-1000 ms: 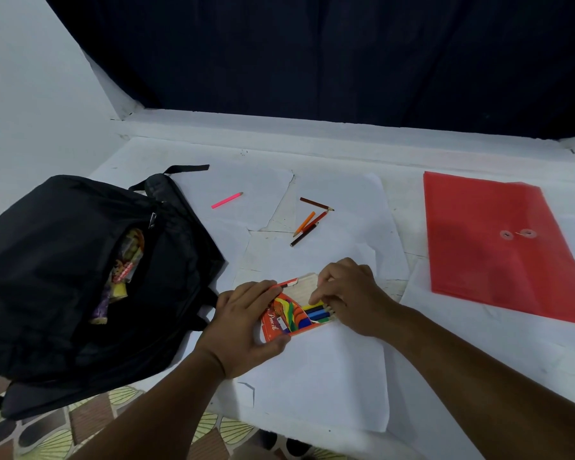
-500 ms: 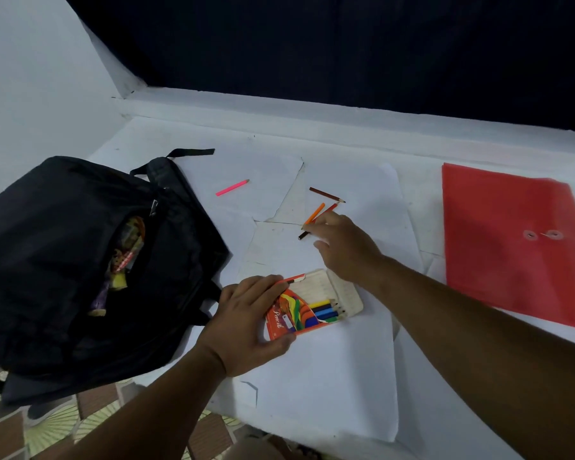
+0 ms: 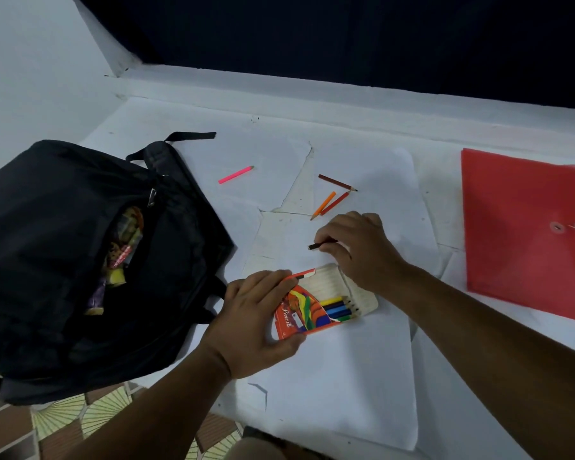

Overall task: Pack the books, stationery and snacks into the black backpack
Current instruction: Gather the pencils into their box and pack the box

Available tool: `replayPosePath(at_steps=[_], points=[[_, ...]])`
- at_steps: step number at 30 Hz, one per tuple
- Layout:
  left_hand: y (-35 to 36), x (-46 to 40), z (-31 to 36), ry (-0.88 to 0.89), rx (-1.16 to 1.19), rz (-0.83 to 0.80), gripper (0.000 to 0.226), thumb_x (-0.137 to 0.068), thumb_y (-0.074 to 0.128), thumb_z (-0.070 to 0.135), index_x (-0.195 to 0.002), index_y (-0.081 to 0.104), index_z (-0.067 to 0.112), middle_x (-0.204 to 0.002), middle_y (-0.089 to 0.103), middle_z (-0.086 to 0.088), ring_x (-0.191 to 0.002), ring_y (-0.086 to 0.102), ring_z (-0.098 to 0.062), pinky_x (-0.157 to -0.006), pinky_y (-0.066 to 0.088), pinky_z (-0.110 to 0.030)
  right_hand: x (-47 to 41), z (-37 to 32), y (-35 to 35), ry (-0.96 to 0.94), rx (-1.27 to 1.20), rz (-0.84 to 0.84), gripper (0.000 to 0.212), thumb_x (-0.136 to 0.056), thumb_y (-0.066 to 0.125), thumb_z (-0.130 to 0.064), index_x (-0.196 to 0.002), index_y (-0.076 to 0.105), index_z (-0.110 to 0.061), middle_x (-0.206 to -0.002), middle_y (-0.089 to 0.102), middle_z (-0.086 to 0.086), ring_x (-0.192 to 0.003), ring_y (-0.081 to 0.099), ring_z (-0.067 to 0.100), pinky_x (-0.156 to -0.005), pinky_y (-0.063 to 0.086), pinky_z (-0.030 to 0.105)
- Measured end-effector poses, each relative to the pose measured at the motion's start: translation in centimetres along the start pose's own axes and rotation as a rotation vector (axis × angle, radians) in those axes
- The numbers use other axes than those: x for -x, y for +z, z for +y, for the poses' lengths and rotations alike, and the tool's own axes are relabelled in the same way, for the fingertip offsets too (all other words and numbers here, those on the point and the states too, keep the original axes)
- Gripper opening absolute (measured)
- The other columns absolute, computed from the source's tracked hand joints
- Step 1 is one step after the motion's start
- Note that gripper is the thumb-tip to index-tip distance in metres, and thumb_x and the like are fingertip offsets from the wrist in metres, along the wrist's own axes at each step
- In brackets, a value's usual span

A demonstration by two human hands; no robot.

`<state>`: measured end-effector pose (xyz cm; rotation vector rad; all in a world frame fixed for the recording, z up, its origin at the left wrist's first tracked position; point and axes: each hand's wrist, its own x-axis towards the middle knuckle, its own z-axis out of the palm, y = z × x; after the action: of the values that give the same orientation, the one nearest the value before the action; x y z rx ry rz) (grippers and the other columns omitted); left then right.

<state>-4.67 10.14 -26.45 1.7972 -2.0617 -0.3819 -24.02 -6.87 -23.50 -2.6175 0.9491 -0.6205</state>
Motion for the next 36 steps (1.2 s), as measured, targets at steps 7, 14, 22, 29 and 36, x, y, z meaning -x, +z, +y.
replayPosePath(at_steps=[7, 14, 22, 29, 36], points=[[-0.1, 0.1, -0.2, 0.017, 0.0, 0.0, 0.08, -0.083, 0.056, 0.073, -0.148, 0.041, 0.029, -0.152, 0.042, 0.014, -0.138, 0.035, -0.004, -0.11, 0.019, -0.026, 4.2, -1.5, -0.5, -0.074, 0.055, -0.049, 0.015, -0.086, 0.067, -0.026, -0.095, 0.078, -0.02, -0.096, 0.068, 0.001, -0.086, 0.061, 0.018, -0.077, 0.05, 0.033], [-0.1, 0.1, -0.2, 0.016, 0.006, -0.003, 0.08, -0.082, 0.055, 0.074, -0.147, 0.042, 0.028, -0.151, 0.043, 0.013, -0.137, 0.038, -0.006, -0.11, 0.024, -0.029, 5.9, -2.7, -0.9, -0.037, -0.071, -0.255, 0.027, -0.085, 0.074, -0.014, -0.111, 0.076, -0.014, -0.115, 0.07, 0.012, -0.105, 0.063, 0.026, -0.083, 0.059, 0.038], [-0.1, 0.1, -0.1, 0.011, 0.014, -0.005, 0.08, -0.083, 0.052, 0.075, -0.147, 0.041, 0.029, -0.15, 0.044, 0.013, -0.136, 0.037, -0.005, -0.108, 0.017, -0.023, 6.3, -1.2, -1.1, 0.03, -0.013, -0.19, 0.027, -0.092, 0.055, -0.02, -0.107, 0.077, -0.02, -0.11, 0.072, 0.001, -0.104, 0.057, 0.018, -0.086, 0.052, 0.04], [0.0, 0.1, -0.1, -0.005, 0.002, -0.008, 0.08, -0.082, 0.053, 0.076, -0.148, 0.04, 0.031, -0.151, 0.043, 0.015, -0.136, 0.038, -0.004, -0.109, 0.015, -0.023, 6.1, -1.6, -0.8, 0.043, 0.008, -0.276, 0.03, -0.093, 0.066, -0.024, -0.122, 0.071, -0.03, -0.125, 0.067, -0.006, -0.114, 0.053, 0.016, -0.095, 0.038, 0.033], [0.0, 0.1, -0.1, -0.012, -0.001, -0.011, 0.081, -0.082, 0.052, 0.077, -0.148, 0.04, 0.032, -0.151, 0.042, 0.016, -0.136, 0.036, -0.003, -0.109, 0.013, -0.021, 5.8, -1.7, -1.0, 0.146, -0.085, -0.233, 0.026, -0.096, 0.058, -0.031, -0.113, 0.074, -0.022, -0.117, 0.072, 0.0, -0.105, 0.059, 0.015, -0.092, 0.046, 0.035]])
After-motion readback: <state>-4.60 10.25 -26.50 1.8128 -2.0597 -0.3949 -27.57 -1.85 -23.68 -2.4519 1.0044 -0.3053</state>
